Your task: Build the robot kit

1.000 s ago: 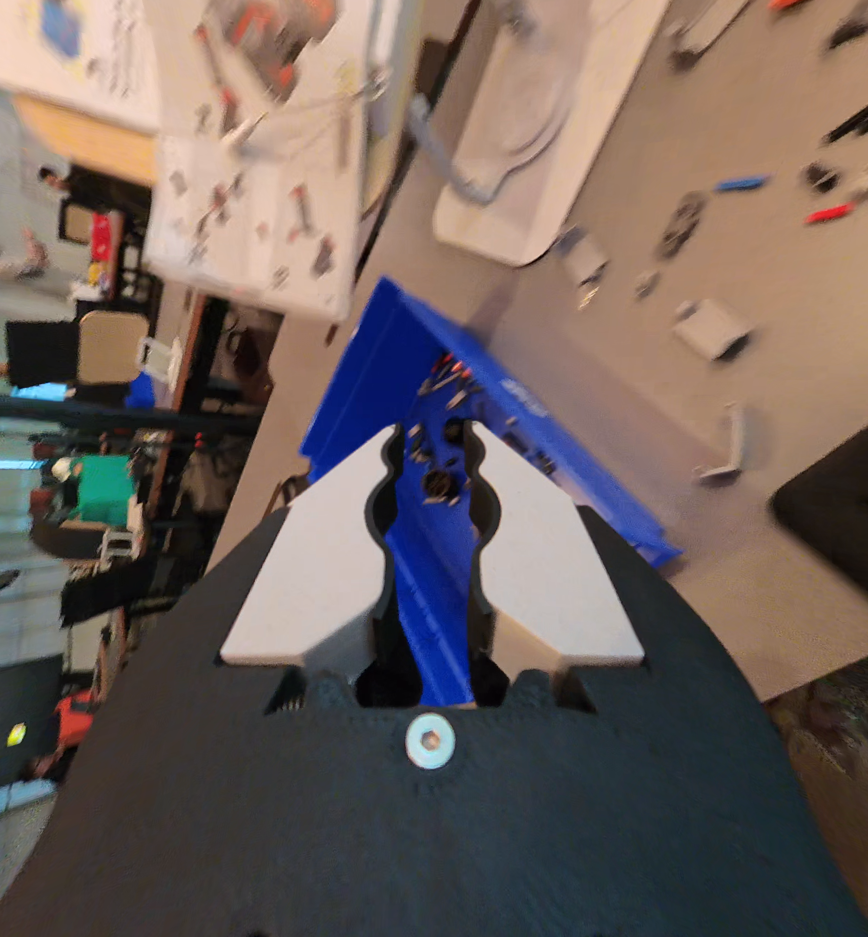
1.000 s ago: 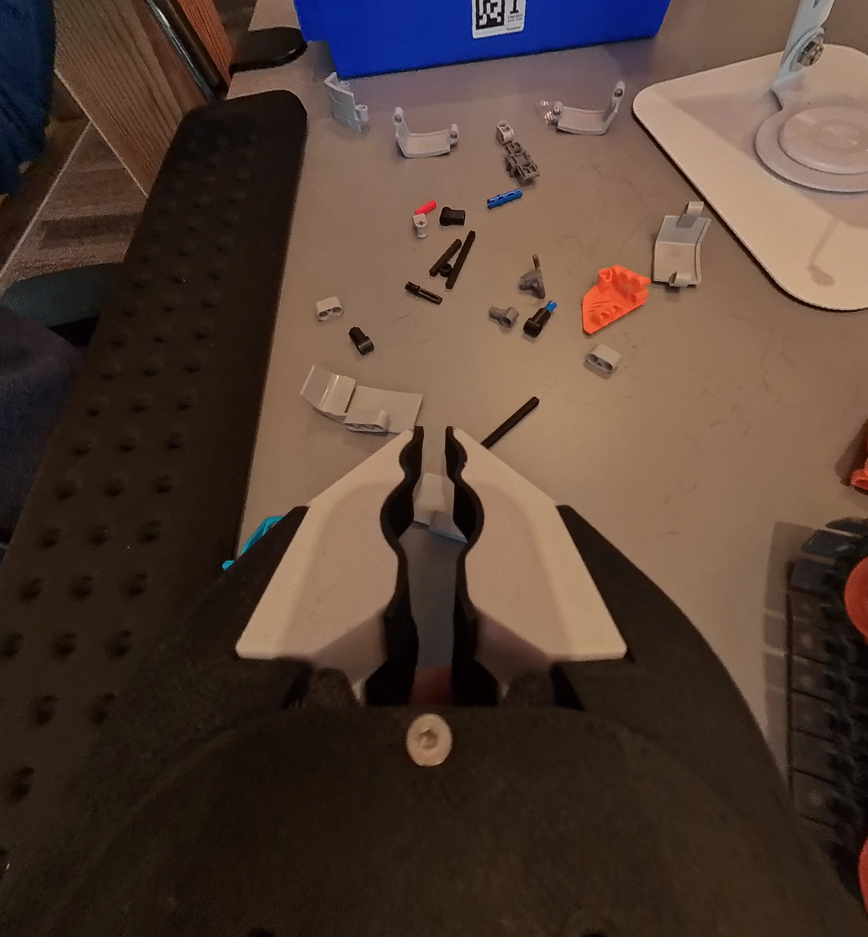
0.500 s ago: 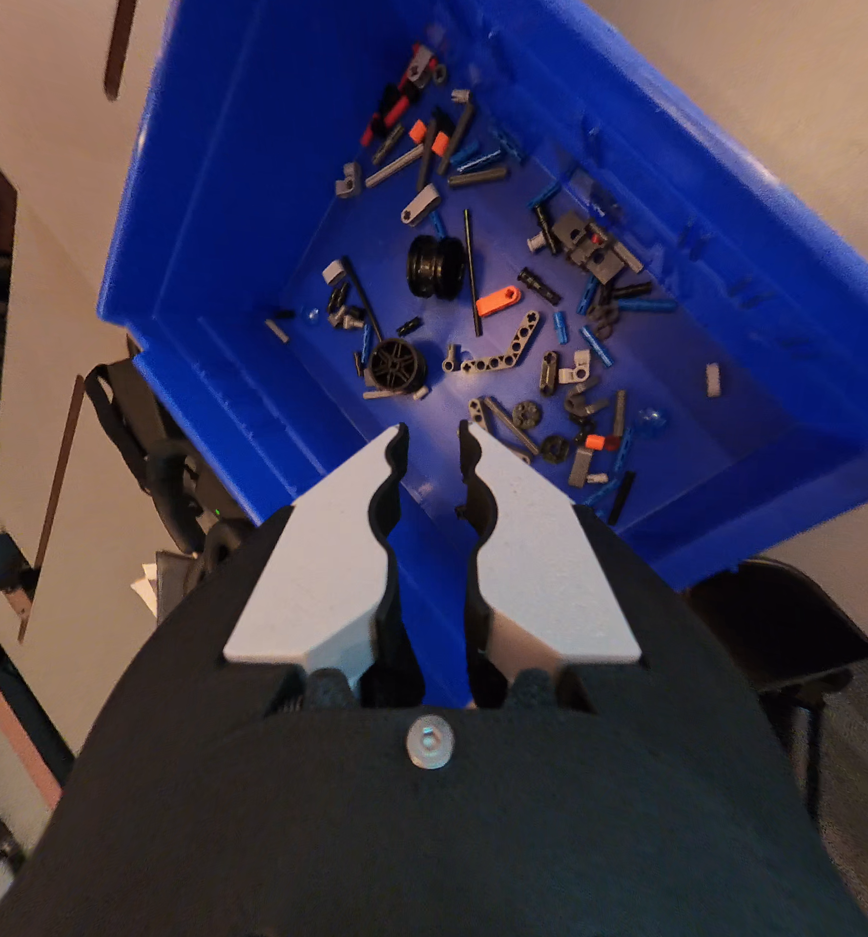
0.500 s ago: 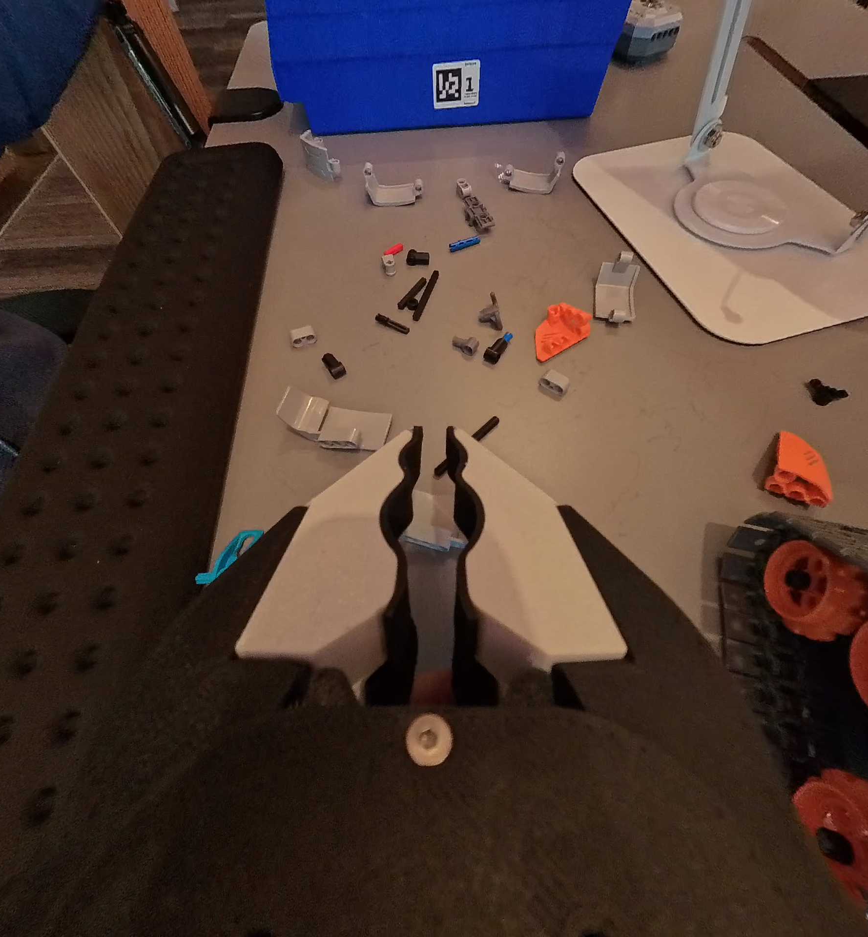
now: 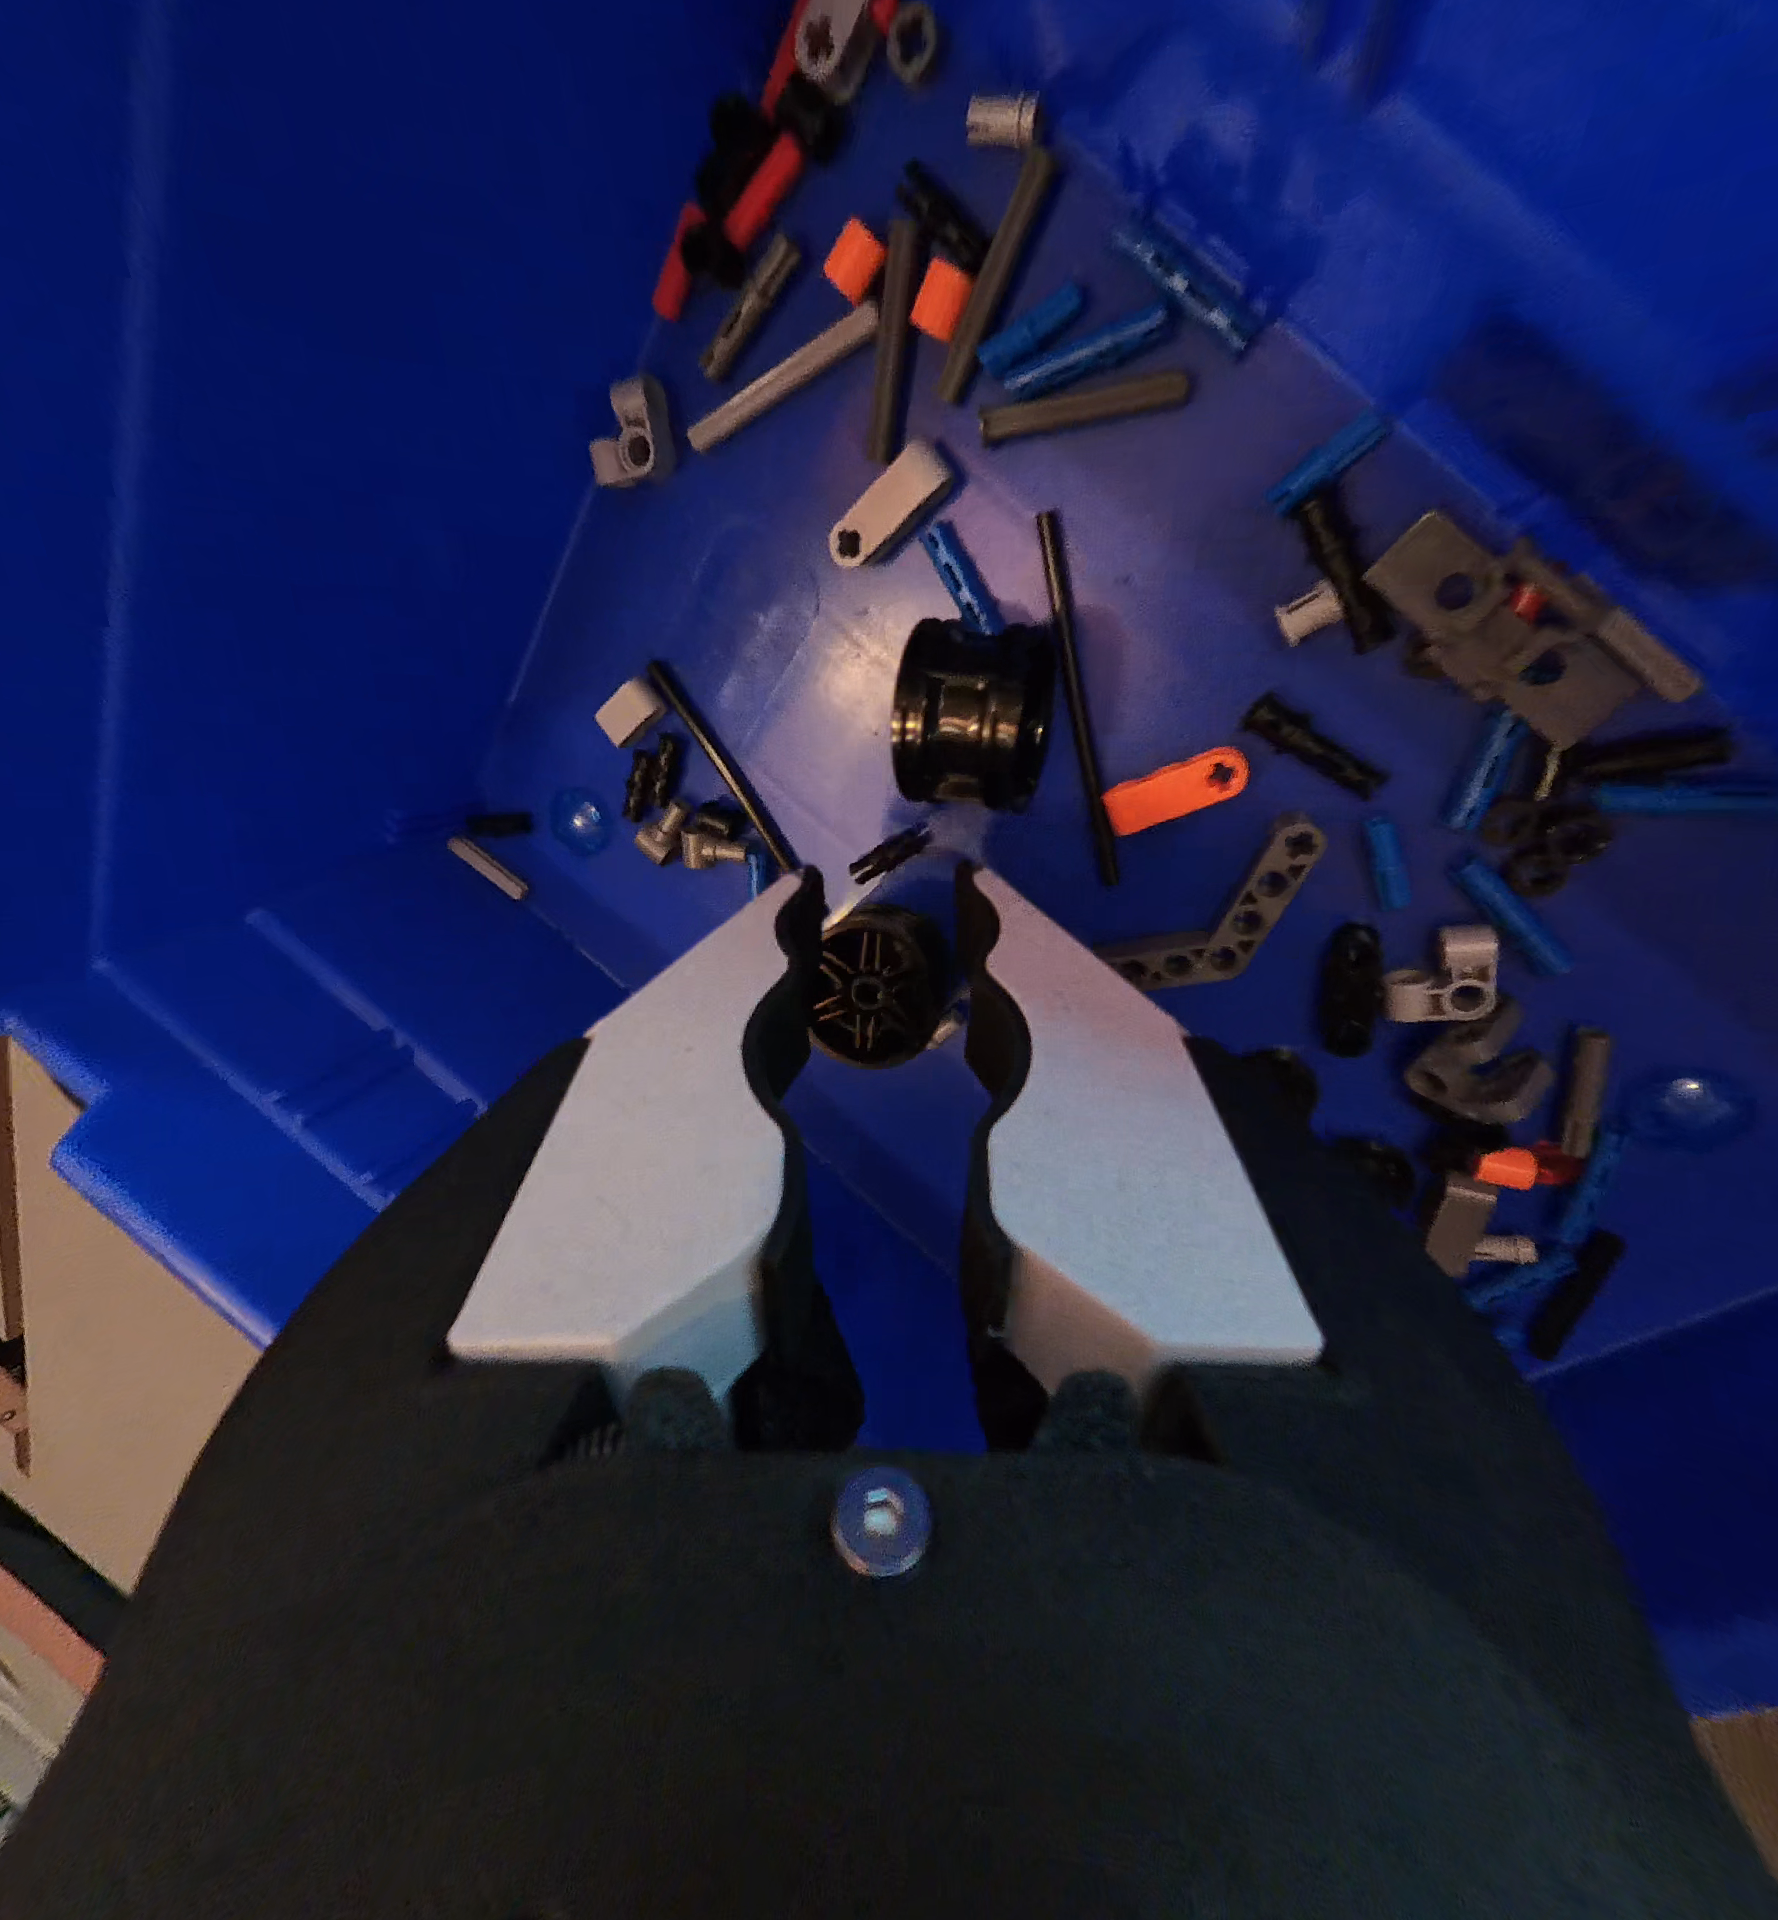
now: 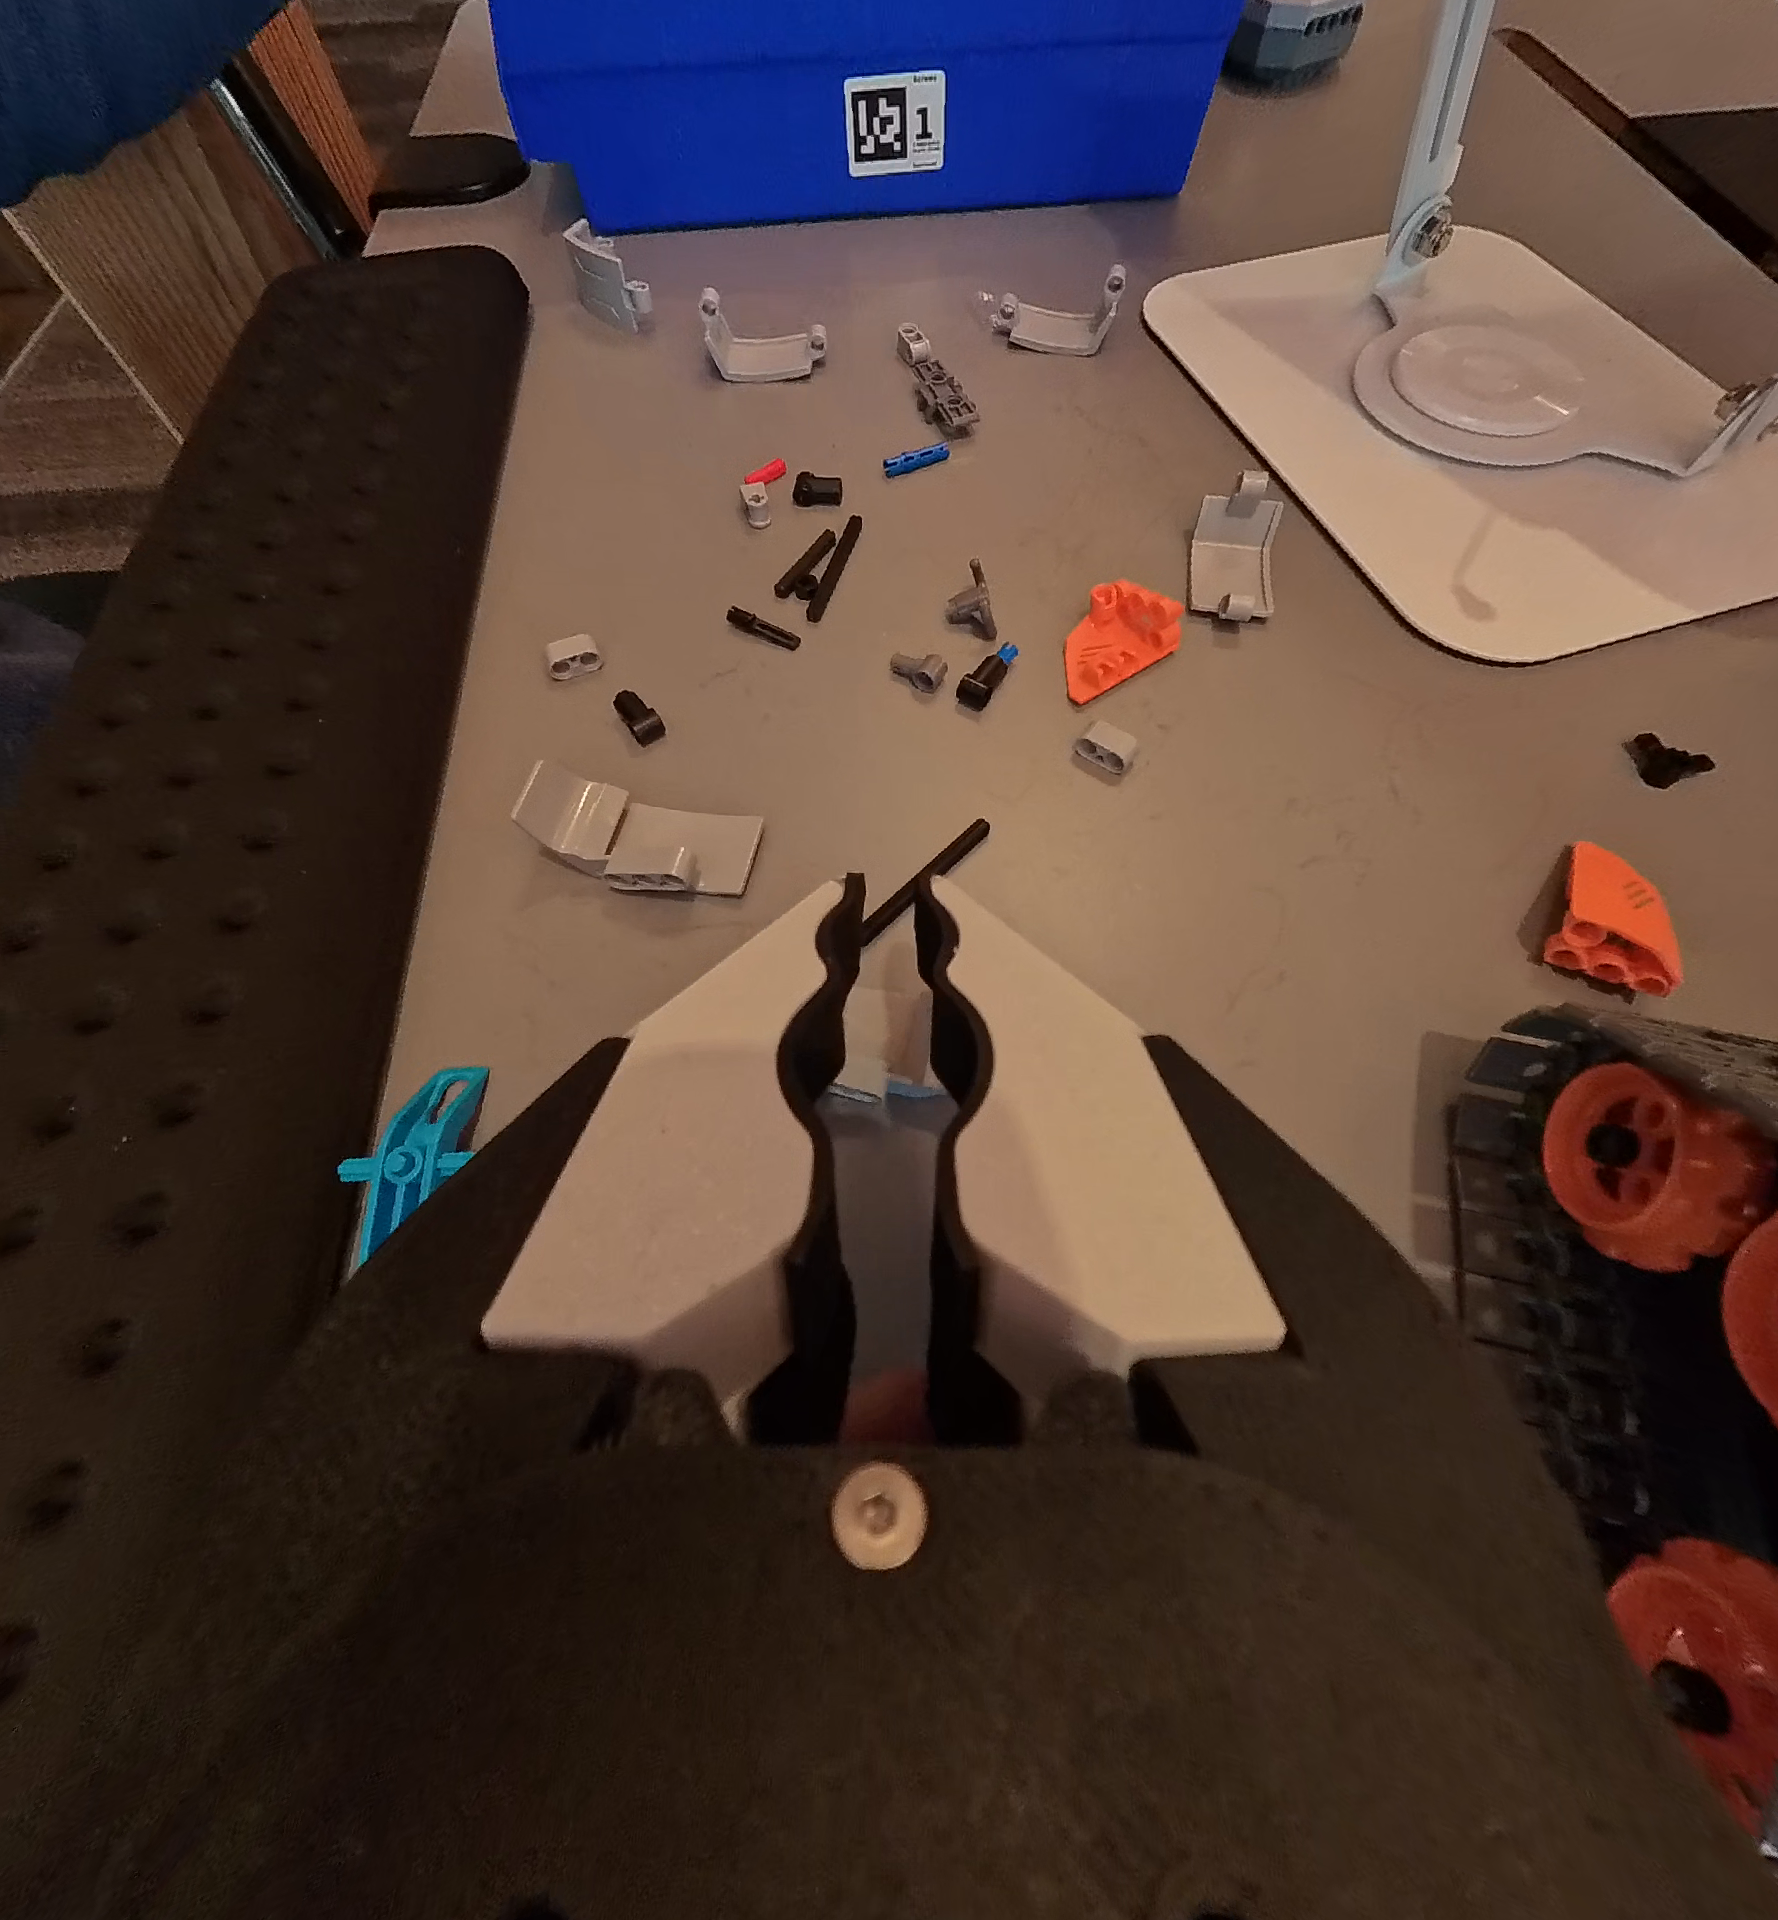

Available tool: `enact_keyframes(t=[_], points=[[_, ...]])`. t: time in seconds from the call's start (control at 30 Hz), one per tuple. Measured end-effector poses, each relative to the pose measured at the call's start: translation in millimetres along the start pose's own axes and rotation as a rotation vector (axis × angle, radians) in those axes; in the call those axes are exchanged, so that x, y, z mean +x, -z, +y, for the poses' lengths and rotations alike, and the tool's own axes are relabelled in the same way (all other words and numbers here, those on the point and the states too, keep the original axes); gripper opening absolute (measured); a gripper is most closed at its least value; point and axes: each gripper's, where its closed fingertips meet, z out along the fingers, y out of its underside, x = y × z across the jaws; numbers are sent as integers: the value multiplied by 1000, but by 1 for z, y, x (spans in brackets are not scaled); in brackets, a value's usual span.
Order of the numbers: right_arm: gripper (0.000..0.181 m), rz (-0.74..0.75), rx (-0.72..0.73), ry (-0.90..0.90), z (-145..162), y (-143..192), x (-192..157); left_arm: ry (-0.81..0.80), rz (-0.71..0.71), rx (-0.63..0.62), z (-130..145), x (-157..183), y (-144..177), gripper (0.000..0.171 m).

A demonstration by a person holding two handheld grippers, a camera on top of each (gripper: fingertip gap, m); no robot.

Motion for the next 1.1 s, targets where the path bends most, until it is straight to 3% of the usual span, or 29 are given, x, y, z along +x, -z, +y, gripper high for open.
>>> enact_keyframes(t=[0.17, 0.37, 0.73, 0.87, 0.97, 1.1], points=[[6, -6, 3, -10, 1, 1, 1, -18, 46, -24, 5, -1, -11, 21], [7, -7, 1, -13, 2, 1, 2, 1, 92, -18, 3, -3, -16, 4], [6, -8, 11, -12, 0, 3, 2, 28, 78, 67, -3, -2, -9, 3], [6, 0, 23, -9, -3, 4, 3, 52, 12, 136, -4, -9, 13, 3], [6, 11, 42, 2, -8, 4, 2, 63, -66, 235, -13, -12, 47, 3], [7, 14, 97, 43, -26, 6, -7, -13, -164, 462, -53, 13, 114, 2]])
